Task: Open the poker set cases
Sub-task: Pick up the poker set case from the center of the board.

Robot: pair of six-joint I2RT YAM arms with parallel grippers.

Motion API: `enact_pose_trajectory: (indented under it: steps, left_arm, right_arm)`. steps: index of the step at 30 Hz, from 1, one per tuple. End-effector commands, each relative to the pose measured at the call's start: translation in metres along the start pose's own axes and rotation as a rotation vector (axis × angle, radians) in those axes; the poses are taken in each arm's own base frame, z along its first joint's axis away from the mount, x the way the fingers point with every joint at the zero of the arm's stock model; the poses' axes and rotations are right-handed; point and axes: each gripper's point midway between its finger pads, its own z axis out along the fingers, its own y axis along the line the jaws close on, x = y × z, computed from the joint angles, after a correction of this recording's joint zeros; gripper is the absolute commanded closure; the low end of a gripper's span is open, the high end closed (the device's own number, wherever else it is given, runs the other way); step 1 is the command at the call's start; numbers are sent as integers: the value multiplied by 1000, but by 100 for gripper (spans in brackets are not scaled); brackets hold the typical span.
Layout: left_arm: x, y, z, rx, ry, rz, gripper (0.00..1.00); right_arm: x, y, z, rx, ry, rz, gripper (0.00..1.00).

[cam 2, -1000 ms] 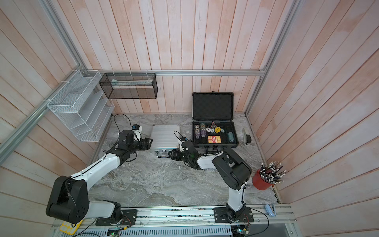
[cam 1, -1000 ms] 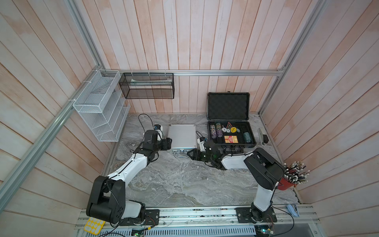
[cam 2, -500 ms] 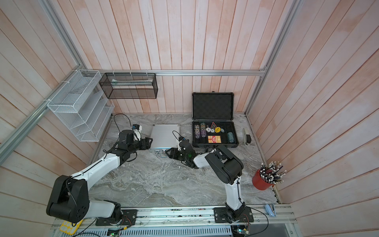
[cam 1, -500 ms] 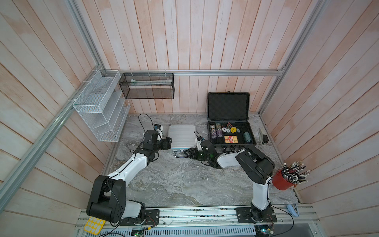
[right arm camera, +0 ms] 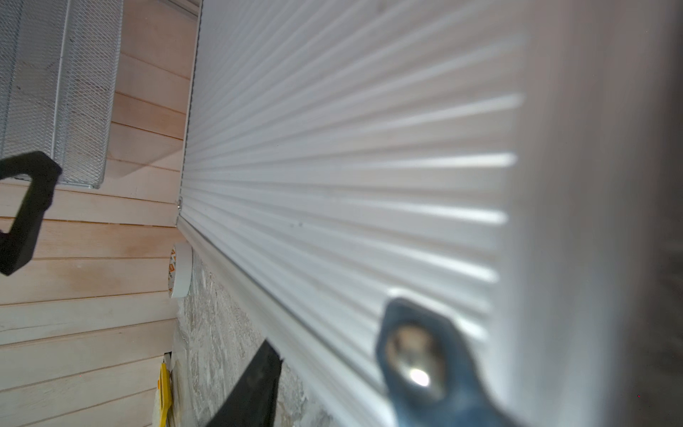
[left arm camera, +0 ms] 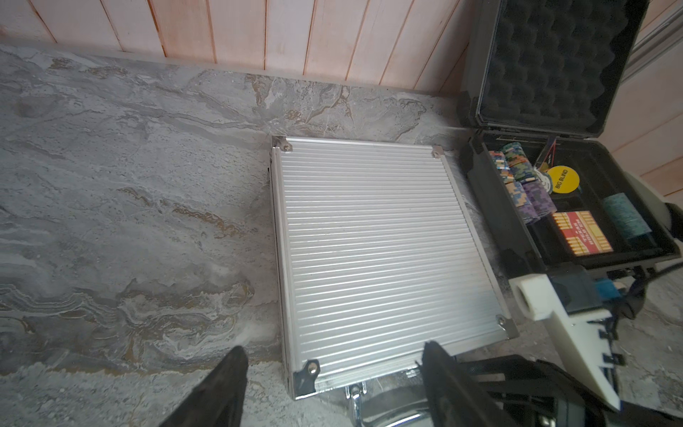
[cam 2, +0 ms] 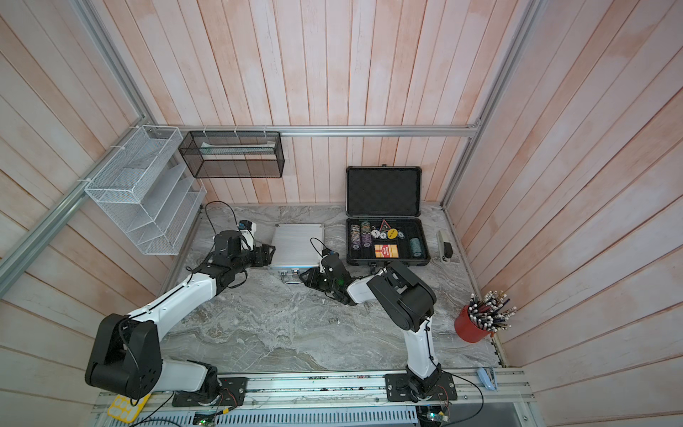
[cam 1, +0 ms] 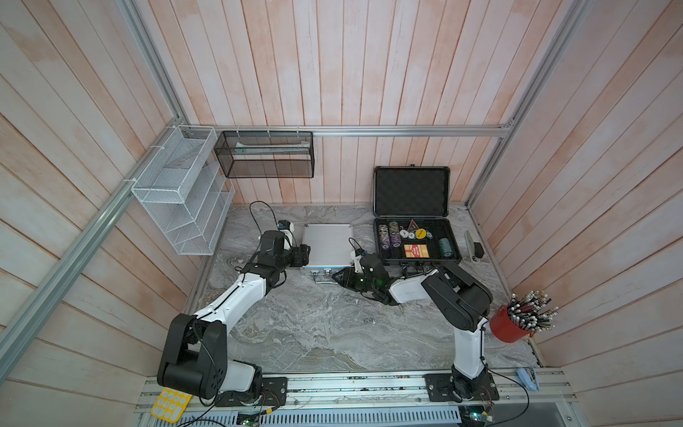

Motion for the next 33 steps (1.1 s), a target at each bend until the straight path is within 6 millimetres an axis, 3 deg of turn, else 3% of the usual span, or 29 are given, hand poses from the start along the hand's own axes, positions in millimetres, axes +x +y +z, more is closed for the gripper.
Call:
enact_pose_trajectory:
  steps: [1,7,14,23,28,33]
  left_arm:
    - [-8,-5,-5,-27,-4,65,24]
    - [-2,-17,-7,-2,72,146,24]
    - [20,-36,-2,49,166,284,24]
    - [72,-72,0,143,240,609,24]
    - [86,-89,10,209,262,709,25]
    - [97,-103,30,266,324,811,35]
  right_arm:
    - [1,-3,7,-2,-4,26,62]
    - [-3,-8,6,9,-21,50,74]
    - [-16,-9,-8,26,-57,52,91]
    - [-47,2,-30,37,-107,-6,96]
    - [-55,6,-36,52,-97,-43,97]
    - [-58,7,-38,43,-89,-49,98]
